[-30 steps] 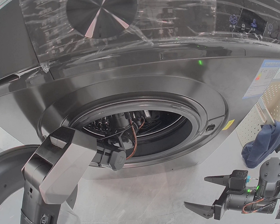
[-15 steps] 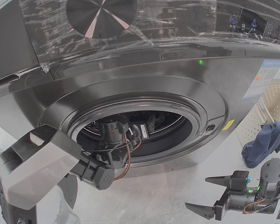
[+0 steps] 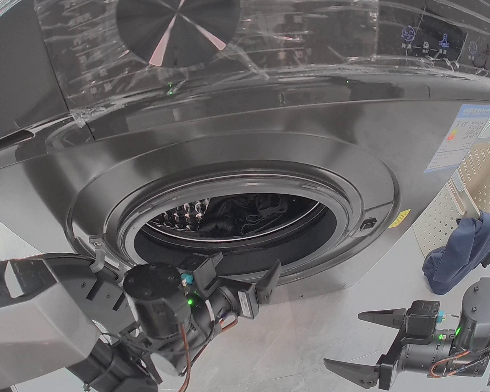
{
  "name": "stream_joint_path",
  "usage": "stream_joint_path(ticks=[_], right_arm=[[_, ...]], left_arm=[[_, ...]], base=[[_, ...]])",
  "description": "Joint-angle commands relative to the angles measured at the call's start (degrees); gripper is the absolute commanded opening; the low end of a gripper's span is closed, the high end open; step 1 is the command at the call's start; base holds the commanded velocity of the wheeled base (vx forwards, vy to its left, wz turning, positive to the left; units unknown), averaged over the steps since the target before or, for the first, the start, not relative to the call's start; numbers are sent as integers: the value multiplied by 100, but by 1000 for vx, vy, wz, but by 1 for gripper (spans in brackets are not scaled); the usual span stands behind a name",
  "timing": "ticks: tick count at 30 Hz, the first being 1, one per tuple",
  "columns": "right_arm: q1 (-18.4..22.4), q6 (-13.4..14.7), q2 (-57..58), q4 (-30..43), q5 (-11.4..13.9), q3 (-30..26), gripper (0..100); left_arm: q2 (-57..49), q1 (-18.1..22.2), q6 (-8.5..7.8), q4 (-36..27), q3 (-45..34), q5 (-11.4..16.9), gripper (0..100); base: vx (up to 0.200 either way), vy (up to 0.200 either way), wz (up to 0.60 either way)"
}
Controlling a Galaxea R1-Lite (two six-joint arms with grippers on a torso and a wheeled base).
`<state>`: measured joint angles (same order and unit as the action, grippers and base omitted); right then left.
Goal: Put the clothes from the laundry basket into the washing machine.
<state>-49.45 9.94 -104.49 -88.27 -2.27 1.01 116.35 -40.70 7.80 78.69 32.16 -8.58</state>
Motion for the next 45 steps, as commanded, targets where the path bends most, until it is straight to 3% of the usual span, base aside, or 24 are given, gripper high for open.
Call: stream_joint_path(ticks=[1,4,10,14,16,20,23,24,25,26,27,33,36,40,45], right_arm=[[-30,17,332,3,-169,-84,100],[23,44,622,29,-380,-92,100],[163,44,1167,73,-424,-92,100],[541,17,1396,100,-485,-92,100],[963,-9,1721,240,-626,-92,100],[1464,-18,2494,1058,-635,-92,100],[1561,-27,3426,2235,-652,-92,100],[1561,-27,3426,2235,-652,-92,100],[1570,-71,4015,3044,-793,-92,100],[1570,-71,4015,3044,-793,-92,100],[1780,-71,4437,3624,-995,-92,100],[2396,-150,5729,4696,-1048,-92,100],[2861,-282,6467,5382,-1021,-84,100],[3389,-343,7522,6278,-942,-84,100],[3855,-616,8735,7228,-591,-66,100]], left_arm=[[-604,-342,-209,894,-1168,234,100],[-938,-342,-341,1026,-1625,234,100],[-1677,-324,-279,1026,-2179,181,100],[-2063,-271,-288,1026,-2381,155,100],[-2485,-236,-314,1008,-2583,146,100],[-3074,-43,-411,990,-3014,138,100],[-3496,80,-481,832,-3216,111,100],[-3496,80,-481,832,-3216,111,100],[-3918,203,-517,472,-3216,50,100],[-3918,203,-517,472,-3216,50,100],[-4463,274,-525,-29,-3216,41,100],[-5869,335,-517,-1682,-3216,-29,100],[-6396,704,-437,-2402,-3216,-38,100],[-7231,889,-393,-3360,-3216,-3,100],[-8523,1337,-279,-4582,-3216,76,100]], base=[[0,0,0],[0,0,0],[-67,0,0],[-200,0,0],[-100,0,0],[0,0,0],[-133,0,0],[-200,0,0],[-200,0,0],[-200,0,0],[-200,0,0],[-100,0,0],[-200,0,0],[-50,0,0],[-80,0,0]])
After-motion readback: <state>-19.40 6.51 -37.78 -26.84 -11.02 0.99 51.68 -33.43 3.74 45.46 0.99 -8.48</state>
